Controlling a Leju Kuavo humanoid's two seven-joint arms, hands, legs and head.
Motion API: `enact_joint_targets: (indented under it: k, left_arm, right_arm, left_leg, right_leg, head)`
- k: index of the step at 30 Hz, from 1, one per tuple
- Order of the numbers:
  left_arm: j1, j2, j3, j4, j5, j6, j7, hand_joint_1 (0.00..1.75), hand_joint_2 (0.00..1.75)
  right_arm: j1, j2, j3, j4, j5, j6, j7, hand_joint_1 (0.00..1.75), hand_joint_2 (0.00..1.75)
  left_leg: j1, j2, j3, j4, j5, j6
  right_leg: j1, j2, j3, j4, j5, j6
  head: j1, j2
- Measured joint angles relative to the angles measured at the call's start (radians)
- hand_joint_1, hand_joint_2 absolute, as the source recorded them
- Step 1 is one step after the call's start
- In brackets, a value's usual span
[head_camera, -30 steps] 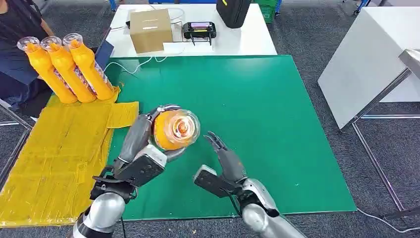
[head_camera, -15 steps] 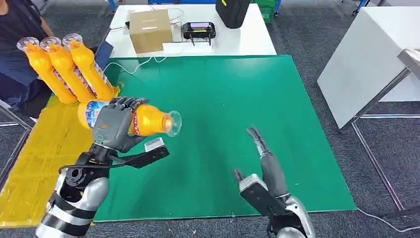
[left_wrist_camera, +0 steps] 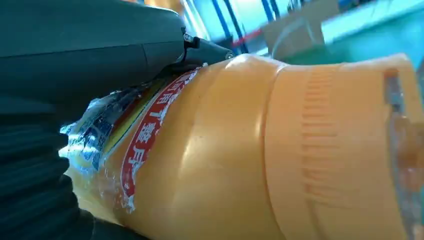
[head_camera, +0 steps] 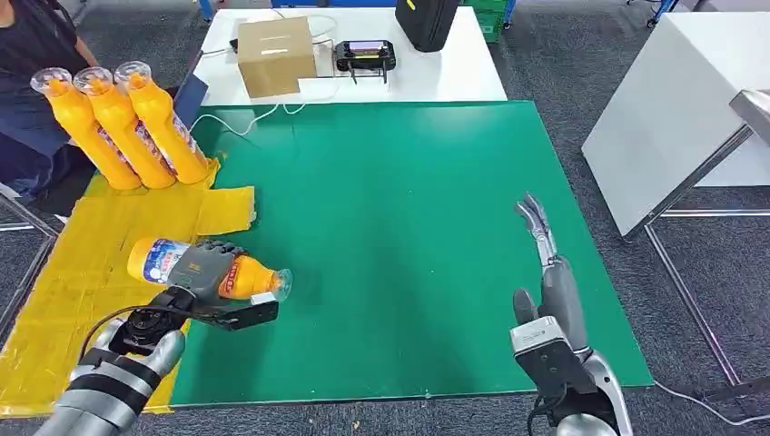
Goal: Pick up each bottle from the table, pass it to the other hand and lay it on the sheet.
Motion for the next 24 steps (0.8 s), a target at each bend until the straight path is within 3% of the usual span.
enact_joint_targets:
  k: [10, 11, 12, 19, 24]
  left_arm:
    - [-0.031, 0.010, 0.006, 0.090, 0.016, -0.011, 0.000, 1.75, 1.75]
    - [-0.034, 0.010, 0.007, 0.095, 0.021, -0.014, 0.000, 1.40, 1.75]
    - [-0.038, 0.010, 0.008, 0.101, 0.022, -0.020, 0.002, 0.00, 0.00]
    - [-0.051, 0.010, 0.032, 0.137, 0.063, -0.002, -0.003, 0.00, 0.00]
    - [0.012, 0.010, 0.069, 0.070, 0.145, 0.048, -0.050, 0.00, 0.00]
  right_arm:
    - [0.000, -0.014, -0.003, -0.002, -0.012, 0.000, 0.000, 0.00, 0.00]
    - [0.000, -0.014, -0.003, -0.002, -0.012, 0.001, 0.000, 0.00, 0.00]
    - [0.000, -0.014, -0.003, -0.002, -0.012, 0.003, 0.000, 0.00, 0.00]
    - [0.000, -0.017, -0.003, -0.002, -0.005, 0.016, 0.001, 0.00, 0.00]
    - [0.014, -0.018, -0.006, -0.002, -0.001, 0.020, 0.001, 0.00, 0.00]
  left_leg:
    - [0.000, -0.001, 0.002, 0.000, 0.000, 0.000]
    - [0.000, -0.001, 0.002, 0.000, 0.000, 0.000]
    - [0.000, -0.001, 0.002, 0.000, 0.001, 0.000]
    - [0.000, -0.001, 0.004, 0.000, 0.001, 0.000]
    - [0.000, 0.000, 0.003, 0.000, 0.001, 0.000]
  right_leg:
    - [0.000, 0.000, 0.002, 0.000, 0.000, 0.000]
    - [0.000, 0.000, 0.002, 0.000, 0.000, 0.000]
    - [0.000, -0.001, 0.002, 0.000, 0.000, 0.000]
    - [0.000, -0.001, 0.004, 0.000, 0.000, 0.000]
    - [0.000, 0.000, 0.003, 0.000, 0.000, 0.000]
  head:
    - [0.000, 0.000]
    - [0.000, 0.000]
    - [0.000, 0.000]
    - [0.000, 0.000]
    - [0.000, 0.000]
